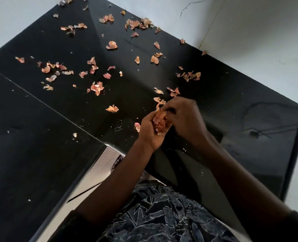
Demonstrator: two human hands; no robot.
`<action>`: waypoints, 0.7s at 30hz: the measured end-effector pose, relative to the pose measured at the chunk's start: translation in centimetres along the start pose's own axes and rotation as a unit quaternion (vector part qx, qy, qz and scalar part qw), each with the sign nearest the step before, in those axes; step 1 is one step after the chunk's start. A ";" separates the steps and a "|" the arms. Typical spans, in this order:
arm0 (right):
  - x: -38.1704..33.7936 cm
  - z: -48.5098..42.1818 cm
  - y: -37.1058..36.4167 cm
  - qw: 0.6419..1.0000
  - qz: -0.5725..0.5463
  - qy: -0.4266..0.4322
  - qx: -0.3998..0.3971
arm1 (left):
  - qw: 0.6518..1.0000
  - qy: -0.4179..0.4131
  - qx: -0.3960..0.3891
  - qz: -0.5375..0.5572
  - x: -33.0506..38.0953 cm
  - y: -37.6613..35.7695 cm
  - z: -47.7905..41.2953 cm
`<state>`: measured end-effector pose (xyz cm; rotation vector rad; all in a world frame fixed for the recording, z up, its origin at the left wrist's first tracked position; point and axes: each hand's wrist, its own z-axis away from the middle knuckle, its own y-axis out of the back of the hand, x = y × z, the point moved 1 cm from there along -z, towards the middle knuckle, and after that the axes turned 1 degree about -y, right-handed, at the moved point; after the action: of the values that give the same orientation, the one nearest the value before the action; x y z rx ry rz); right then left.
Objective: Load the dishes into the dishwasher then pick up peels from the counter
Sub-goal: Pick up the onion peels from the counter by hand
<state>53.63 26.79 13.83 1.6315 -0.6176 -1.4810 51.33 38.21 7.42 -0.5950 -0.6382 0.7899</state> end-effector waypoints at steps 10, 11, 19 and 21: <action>3.3 -6.1 0.9 0.995 -0.016 -0.046 0.089 | 0.997 -0.004 -0.012 0.080 1.3 1.0 0.2; 4.5 -7.2 0.6 0.994 0.006 -0.065 0.087 | 0.997 -0.007 -0.013 0.080 1.4 1.2 0.3; 7.3 -4.7 -4.5 0.986 0.166 -0.003 0.016 | 0.996 -0.019 -0.011 0.082 1.8 2.6 0.9; 8.1 -3.0 -4.1 0.990 0.141 -0.018 0.010 | 0.996 -0.017 -0.010 0.084 1.8 2.9 0.9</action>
<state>57.34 23.16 5.80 1.4659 -0.8495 -1.3027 50.36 41.47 6.48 -0.6599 -0.6343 0.9532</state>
